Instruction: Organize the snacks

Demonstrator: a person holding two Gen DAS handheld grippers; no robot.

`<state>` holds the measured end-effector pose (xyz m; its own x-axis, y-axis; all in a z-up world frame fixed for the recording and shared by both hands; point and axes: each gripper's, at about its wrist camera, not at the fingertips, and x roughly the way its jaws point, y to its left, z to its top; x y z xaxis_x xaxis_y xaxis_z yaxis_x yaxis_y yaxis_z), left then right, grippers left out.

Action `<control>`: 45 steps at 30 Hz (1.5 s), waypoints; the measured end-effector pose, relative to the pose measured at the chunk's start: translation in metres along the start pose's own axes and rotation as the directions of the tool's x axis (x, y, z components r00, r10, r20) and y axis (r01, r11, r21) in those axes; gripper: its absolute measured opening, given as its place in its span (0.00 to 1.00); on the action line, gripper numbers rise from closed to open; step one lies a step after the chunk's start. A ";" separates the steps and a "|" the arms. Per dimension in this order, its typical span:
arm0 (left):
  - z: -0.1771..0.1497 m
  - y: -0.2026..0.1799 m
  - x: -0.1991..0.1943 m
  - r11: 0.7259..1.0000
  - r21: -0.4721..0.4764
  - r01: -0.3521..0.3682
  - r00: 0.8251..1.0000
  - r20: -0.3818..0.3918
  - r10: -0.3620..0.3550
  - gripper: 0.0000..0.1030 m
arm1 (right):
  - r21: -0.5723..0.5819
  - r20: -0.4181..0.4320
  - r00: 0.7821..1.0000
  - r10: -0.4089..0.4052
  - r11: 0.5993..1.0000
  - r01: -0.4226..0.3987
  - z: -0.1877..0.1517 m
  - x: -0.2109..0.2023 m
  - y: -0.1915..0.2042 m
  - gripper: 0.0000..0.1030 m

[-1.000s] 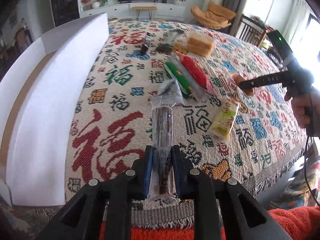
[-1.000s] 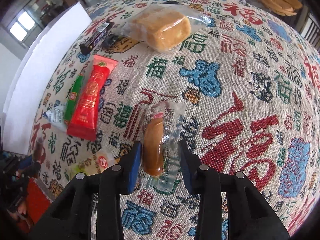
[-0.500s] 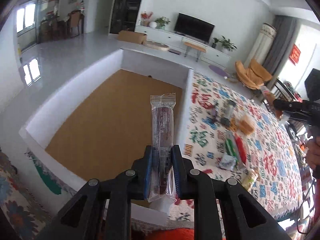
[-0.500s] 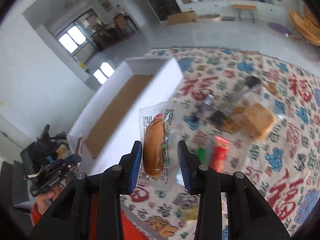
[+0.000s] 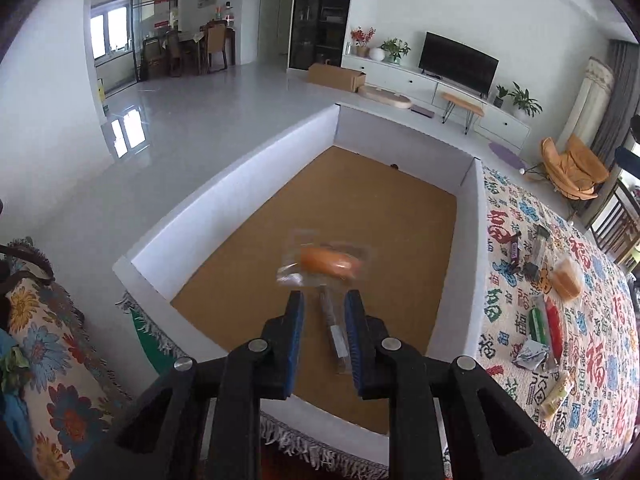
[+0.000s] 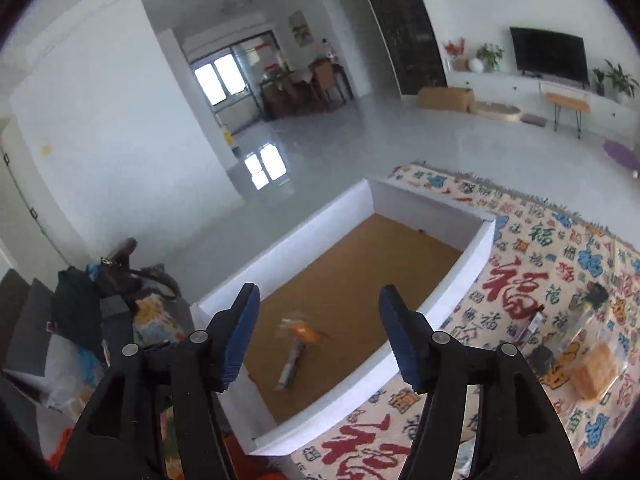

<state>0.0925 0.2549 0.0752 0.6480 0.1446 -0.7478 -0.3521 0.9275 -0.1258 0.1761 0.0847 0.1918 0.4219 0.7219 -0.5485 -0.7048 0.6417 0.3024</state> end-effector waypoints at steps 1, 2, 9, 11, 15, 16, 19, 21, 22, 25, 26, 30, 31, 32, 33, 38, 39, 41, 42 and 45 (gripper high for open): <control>-0.003 -0.008 -0.002 1.000 0.005 0.021 1.000 0.002 -0.021 0.20 | -0.013 0.029 0.999 -0.033 0.999 0.033 -0.003 -0.011 -0.008 0.70; -0.006 -0.017 -0.004 0.999 0.011 0.044 0.999 0.005 -0.044 0.20 | -0.023 0.051 0.997 -0.064 0.998 0.065 -0.006 -0.022 -0.016 0.71; -0.033 -0.081 -0.016 0.975 0.067 0.213 0.977 0.013 -0.214 0.21 | 0.056 0.001 0.954 -0.301 0.952 0.300 -0.076 -0.060 -0.123 0.74; -0.036 -0.100 -0.021 0.968 0.096 0.232 0.972 0.016 -0.234 0.32 | 0.096 -0.049 0.928 -0.369 0.923 0.372 -0.107 -0.067 -0.158 0.74; -0.046 -0.124 -0.038 0.969 0.131 0.208 0.971 0.093 -0.221 1.00 | 0.182 -0.116 0.878 -0.464 0.859 0.479 -0.169 -0.087 -0.218 0.74; -0.047 -0.128 -0.041 0.970 0.141 0.196 0.973 0.098 -0.211 1.00 | 0.201 -0.131 0.863 -0.487 0.840 0.505 -0.183 -0.094 -0.230 0.74; -0.055 -0.146 -0.038 0.965 0.195 0.177 0.979 0.069 -0.194 1.00 | 0.249 -0.184 0.831 -0.525 0.793 0.556 -0.216 -0.112 -0.253 0.74; -0.066 -0.162 -0.027 0.949 0.243 0.200 0.978 0.003 -0.207 1.00 | 0.259 -0.213 0.842 -0.496 0.802 0.538 -0.234 -0.120 -0.254 0.74; -0.072 -0.170 -0.019 0.939 0.266 0.219 0.976 -0.039 -0.216 1.00 | 0.245 -0.218 0.859 -0.464 0.826 0.508 -0.243 -0.121 -0.249 0.74; -0.098 -0.194 0.012 0.916 0.311 0.255 0.964 -0.153 -0.216 1.00 | 0.146 -0.237 0.924 -0.300 0.929 0.339 -0.265 -0.116 -0.214 0.74; -0.105 -0.201 0.025 0.916 0.314 0.251 0.963 -0.181 -0.202 1.00 | 0.106 -0.247 0.935 -0.254 0.952 0.287 -0.271 -0.112 -0.200 0.74; -0.114 -0.215 0.072 0.939 0.249 0.238 0.950 -0.258 -0.173 1.00 | -0.040 -0.294 0.937 -0.188 0.982 0.185 -0.283 -0.075 -0.156 0.74; -0.114 -0.216 0.080 0.943 0.236 0.233 0.948 -0.270 -0.167 1.00 | -0.071 -0.292 0.935 -0.201 0.979 0.189 -0.285 -0.065 -0.151 0.74; -0.115 -0.217 0.086 0.946 0.228 0.232 0.945 -0.284 -0.163 1.00 | -0.100 -0.289 0.931 -0.225 0.974 0.204 -0.284 -0.052 -0.150 0.73; -0.115 -0.218 0.091 0.946 0.225 0.232 0.941 -0.298 -0.160 1.00 | -0.122 -0.287 0.920 -0.267 0.963 0.242 -0.282 -0.041 -0.153 0.73; -0.122 -0.227 0.103 0.934 0.273 0.229 0.935 -0.327 -0.134 1.00 | 0.090 -0.214 0.835 -0.506 0.841 0.533 -0.256 -0.048 -0.232 0.73; -0.122 -0.230 0.106 0.931 0.277 0.237 0.933 -0.333 -0.138 1.00 | 0.132 -0.209 0.823 -0.528 0.819 0.559 -0.252 -0.056 -0.245 0.73; -0.120 -0.237 0.115 0.930 0.290 0.224 0.940 -0.318 -0.127 1.00 | 0.141 -0.195 0.796 -0.573 0.787 0.601 -0.251 -0.068 -0.260 0.73; -0.118 -0.242 0.119 0.928 0.305 0.213 0.947 -0.300 -0.119 1.00 | 0.126 -0.192 0.768 -0.611 0.761 0.637 -0.251 -0.072 -0.266 0.73; -0.110 -0.258 0.135 0.910 0.377 0.176 0.969 -0.227 -0.093 1.00 | 0.110 -0.208 0.696 -0.687 0.691 0.715 -0.254 -0.077 -0.285 0.73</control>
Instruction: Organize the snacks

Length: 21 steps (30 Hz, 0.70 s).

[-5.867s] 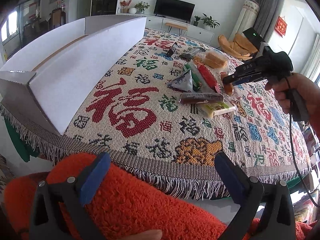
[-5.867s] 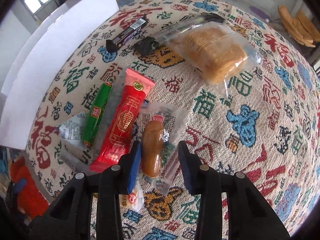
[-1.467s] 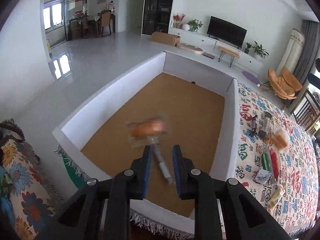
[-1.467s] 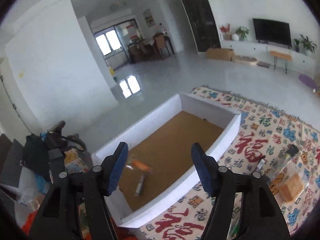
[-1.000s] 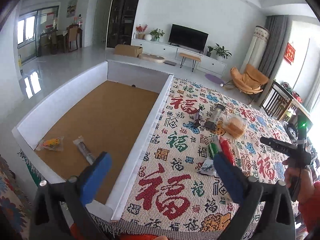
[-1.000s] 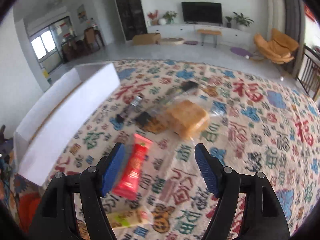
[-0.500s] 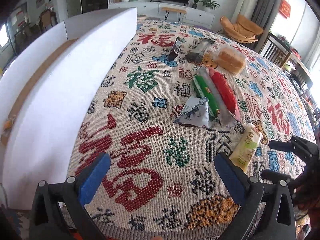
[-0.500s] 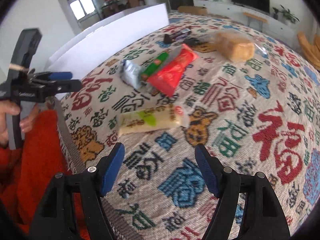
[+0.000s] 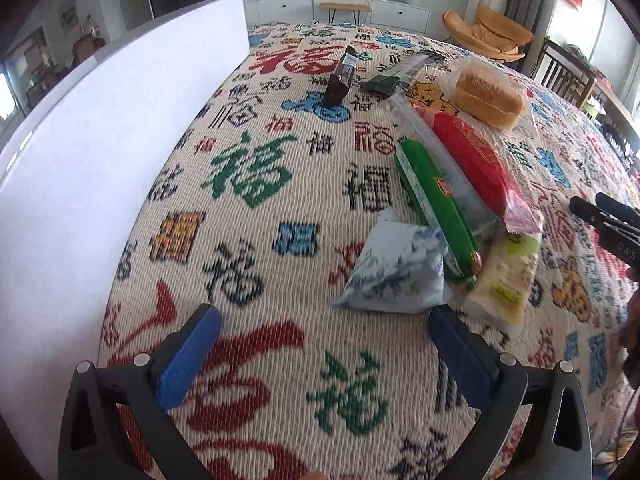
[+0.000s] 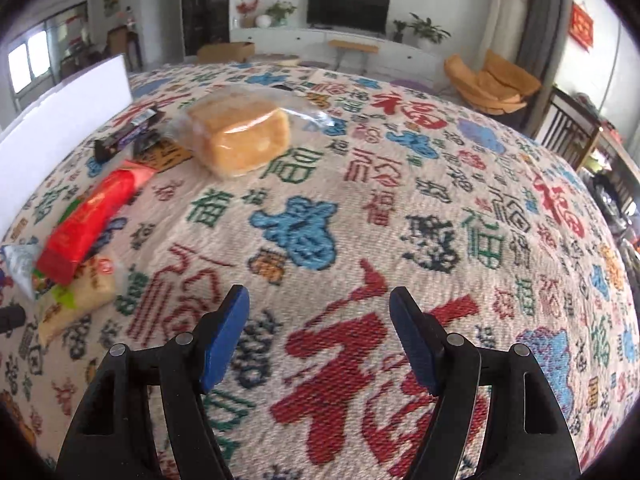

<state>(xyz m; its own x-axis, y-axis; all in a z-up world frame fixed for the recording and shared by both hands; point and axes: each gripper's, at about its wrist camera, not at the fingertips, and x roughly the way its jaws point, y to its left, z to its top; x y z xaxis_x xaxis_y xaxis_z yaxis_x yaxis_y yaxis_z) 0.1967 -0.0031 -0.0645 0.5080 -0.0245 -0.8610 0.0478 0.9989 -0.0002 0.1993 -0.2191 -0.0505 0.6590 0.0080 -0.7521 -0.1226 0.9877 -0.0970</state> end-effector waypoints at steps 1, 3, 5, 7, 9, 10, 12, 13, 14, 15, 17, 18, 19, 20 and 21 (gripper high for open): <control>0.006 0.000 0.004 1.000 0.014 0.013 1.000 0.022 -0.014 1.00 | 0.022 -0.015 1.000 0.001 1.000 0.000 -0.001 0.005 -0.006 0.75; 0.018 0.002 0.012 0.999 0.024 0.021 0.998 0.053 -0.022 1.00 | 0.064 -0.025 1.000 0.019 0.998 -0.017 0.001 0.010 -0.012 0.80; 0.031 0.005 0.020 0.999 0.034 0.028 0.996 0.089 -0.031 1.00 | 0.066 -0.026 1.000 0.012 0.998 -0.010 0.002 0.010 -0.013 0.82; 0.040 0.008 0.025 0.998 0.048 0.045 0.995 0.090 -0.049 1.00 | 0.060 -0.026 1.000 -0.002 0.998 0.003 0.003 0.010 -0.011 0.83; 0.042 0.009 0.026 0.997 0.053 0.051 0.994 0.091 -0.056 1.00 | 0.060 -0.027 1.000 -0.005 0.998 0.007 0.003 0.010 -0.011 0.84; 0.042 0.008 0.027 0.997 0.056 0.046 0.995 0.091 -0.051 1.00 | 0.063 -0.028 1.000 -0.001 0.998 0.003 0.003 0.011 -0.011 0.84; 0.042 0.007 0.027 0.997 0.056 0.046 0.994 0.092 -0.051 1.00 | 0.075 -0.030 0.999 0.013 0.997 -0.010 0.000 0.010 -0.014 0.84; 0.042 0.008 0.027 0.997 0.057 0.045 0.995 0.092 -0.050 1.00 | 0.081 -0.032 0.999 0.020 0.997 -0.018 0.000 0.010 -0.016 0.84; 0.042 0.007 0.027 0.997 0.056 0.046 0.994 0.092 -0.051 1.00 | 0.085 -0.032 0.999 0.024 0.996 -0.021 0.000 0.011 -0.016 0.84; 0.042 0.007 0.027 0.997 0.056 0.046 0.995 0.092 -0.051 1.00 | 0.085 -0.032 0.999 0.024 0.996 -0.021 -0.001 0.011 -0.016 0.84; 0.042 0.008 0.027 0.997 0.057 0.045 0.995 0.092 -0.050 1.00 | 0.080 -0.031 0.999 0.018 0.997 -0.016 -0.001 0.011 -0.017 0.84; 0.042 0.008 0.027 0.997 0.056 0.045 0.995 0.092 -0.051 1.00 | 0.078 -0.031 0.999 0.016 0.997 -0.013 -0.001 0.011 -0.016 0.84; 0.042 0.008 0.027 0.997 0.056 0.045 0.994 0.092 -0.051 1.00 | 0.078 -0.030 0.999 0.015 0.997 -0.012 -0.001 0.012 -0.017 0.84; 0.042 0.008 0.027 0.997 0.056 0.045 0.995 0.092 -0.050 1.00 | 0.078 -0.031 0.999 0.015 0.997 -0.012 -0.001 0.012 -0.017 0.84; 0.042 0.008 0.027 0.997 0.056 0.045 0.994 0.092 -0.050 1.00 | 0.079 -0.031 0.999 0.016 0.997 -0.014 -0.001 0.012 -0.018 0.84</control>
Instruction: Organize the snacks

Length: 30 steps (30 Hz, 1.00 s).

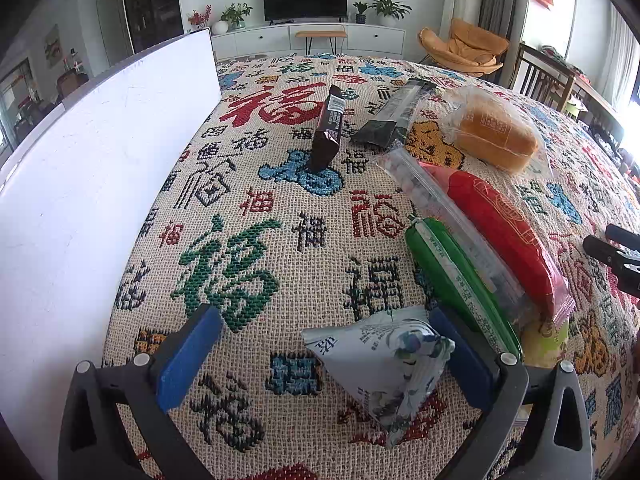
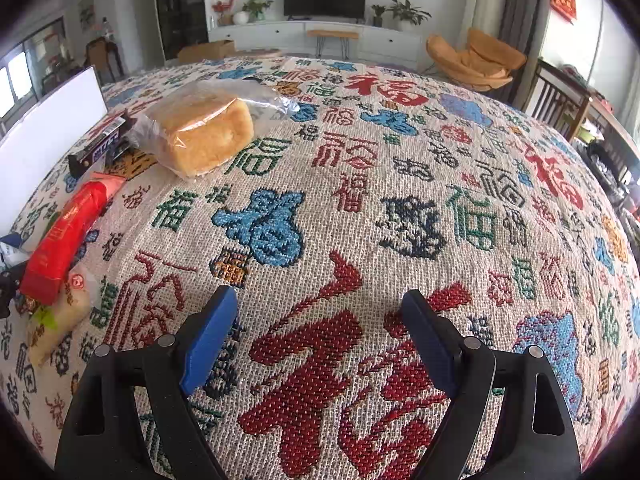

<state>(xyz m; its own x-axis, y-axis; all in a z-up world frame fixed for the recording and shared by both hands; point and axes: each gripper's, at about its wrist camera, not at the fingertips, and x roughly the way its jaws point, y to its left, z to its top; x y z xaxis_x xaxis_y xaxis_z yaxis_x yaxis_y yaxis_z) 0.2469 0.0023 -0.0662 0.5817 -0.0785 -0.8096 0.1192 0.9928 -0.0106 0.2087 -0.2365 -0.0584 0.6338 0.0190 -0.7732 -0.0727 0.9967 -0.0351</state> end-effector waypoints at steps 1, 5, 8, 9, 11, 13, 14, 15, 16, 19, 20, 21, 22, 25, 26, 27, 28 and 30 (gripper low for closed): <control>0.000 0.000 0.000 1.000 0.000 0.000 1.000 0.000 0.000 1.00 | 0.002 -0.001 1.000 0.002 1.000 -0.002 0.000 0.000 0.000 0.84; 0.000 0.000 0.000 1.000 0.000 0.000 1.000 0.000 0.000 1.00 | 0.003 -0.001 1.000 0.003 1.000 -0.003 0.000 0.000 0.000 0.84; 0.000 0.000 0.000 1.000 0.000 0.000 1.000 0.000 0.000 1.00 | 0.002 -0.001 1.000 0.003 1.000 -0.003 0.000 0.000 0.000 0.84; 0.000 0.000 0.000 1.000 0.000 0.000 1.000 0.000 0.000 1.00 | 0.003 -0.001 1.000 0.003 1.000 -0.003 0.000 0.000 0.000 0.84; 0.000 0.000 0.000 1.000 0.000 0.000 1.000 0.000 0.000 1.00 | 0.003 -0.001 1.000 0.004 1.000 -0.004 0.000 0.001 -0.001 0.84; 0.000 0.000 0.000 1.000 0.000 0.000 1.000 0.000 0.000 1.00 | 0.003 -0.001 1.000 0.004 1.000 -0.004 0.000 0.000 -0.001 0.84; 0.000 0.000 0.000 1.000 0.000 0.000 1.000 0.000 0.000 1.00 | 0.004 -0.001 1.000 0.005 1.000 -0.005 0.000 0.001 -0.001 0.84; 0.000 0.000 0.000 1.000 0.000 0.000 1.000 0.000 0.000 1.00 | 0.004 -0.002 1.000 0.005 1.000 -0.005 0.000 0.001 0.000 0.84; 0.000 0.000 0.000 1.000 0.000 0.000 1.000 0.000 0.000 1.00 | 0.004 -0.002 1.000 0.005 1.000 -0.005 0.000 0.001 0.000 0.84; 0.000 0.000 0.000 1.000 0.000 0.000 1.000 0.000 0.000 1.00 | 0.004 -0.001 1.000 0.005 1.000 -0.005 0.000 0.001 -0.001 0.84; 0.000 0.000 0.000 1.000 0.000 0.000 1.000 0.000 0.000 1.00 | 0.004 -0.001 1.000 0.004 1.000 -0.004 0.000 0.001 -0.001 0.84; 0.000 0.000 0.000 1.000 0.000 0.000 1.000 0.000 0.000 1.00 | 0.004 -0.001 1.000 0.004 1.000 -0.004 0.000 0.001 -0.001 0.84; 0.000 0.000 0.000 1.000 0.000 0.000 1.000 0.000 0.000 1.00 | 0.004 -0.001 1.000 0.005 1.000 -0.005 0.000 0.001 -0.001 0.84; 0.000 0.000 0.000 1.000 0.000 0.000 1.000 0.000 0.000 1.00 | 0.004 -0.001 1.000 0.005 1.000 -0.005 0.000 0.001 -0.001 0.84; 0.000 0.000 0.000 1.000 0.000 0.000 1.000 0.000 0.000 1.00 | 0.004 -0.001 1.000 0.005 1.000 -0.005 0.000 0.001 -0.001 0.84; 0.000 0.000 0.000 1.000 0.000 0.000 1.000 0.000 0.000 1.00 | 0.004 -0.001 1.000 0.005 1.000 -0.005 0.000 0.001 -0.001 0.84; 0.000 0.000 0.000 1.000 0.000 0.000 1.000 0.000 0.000 1.00 | 0.004 -0.001 1.000 0.005 1.000 -0.005 0.000 0.001 -0.001 0.84; 0.000 0.000 0.000 1.000 0.000 0.000 1.000 0.000 0.000 1.00 | 0.005 -0.001 1.000 0.005 1.000 -0.005 -0.001 0.001 -0.001 0.84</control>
